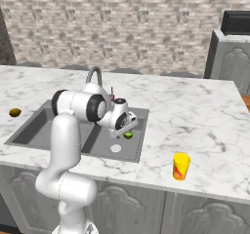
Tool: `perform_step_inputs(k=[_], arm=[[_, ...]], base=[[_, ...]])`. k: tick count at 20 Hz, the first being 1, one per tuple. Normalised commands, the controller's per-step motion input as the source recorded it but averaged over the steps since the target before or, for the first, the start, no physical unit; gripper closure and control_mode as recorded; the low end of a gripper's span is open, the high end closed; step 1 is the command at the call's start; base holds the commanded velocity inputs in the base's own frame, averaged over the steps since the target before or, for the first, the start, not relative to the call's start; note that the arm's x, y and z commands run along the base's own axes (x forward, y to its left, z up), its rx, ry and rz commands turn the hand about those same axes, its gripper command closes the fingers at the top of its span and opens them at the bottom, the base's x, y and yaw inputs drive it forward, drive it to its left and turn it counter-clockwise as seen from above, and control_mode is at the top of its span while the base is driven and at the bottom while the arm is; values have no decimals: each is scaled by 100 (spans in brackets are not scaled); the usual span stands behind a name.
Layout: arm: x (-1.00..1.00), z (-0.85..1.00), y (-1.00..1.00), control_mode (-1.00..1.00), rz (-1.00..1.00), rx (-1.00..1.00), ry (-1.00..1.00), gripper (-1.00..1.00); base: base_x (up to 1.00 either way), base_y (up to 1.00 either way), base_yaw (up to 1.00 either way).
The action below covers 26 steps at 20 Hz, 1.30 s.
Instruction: Remove the kiwi and lemon from the sink. Then move the bowl and cup from the counter to the sink for washing.
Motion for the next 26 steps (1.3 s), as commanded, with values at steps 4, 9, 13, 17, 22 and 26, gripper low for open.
perform_step_inputs(k=[4, 9, 13, 17, 22, 26], arm=[[17, -13, 0, -100, 0, 0, -2, -100], [15, -15, 0, -100, 0, 0, -5, -100], [13, -16, 0, -100, 0, 0, -9, -100], [13, -15, 0, -100, 0, 0, -11, -100], [10, -11, -2, -100, 0, 0, -6, -100], [4, -7, -8, -100, 0, 0, 0, -100]], base=[[0, 0, 0], [0, 0, 0], [0, 0, 0], [0, 0, 0], [0, 0, 0], [0, 0, 0]])
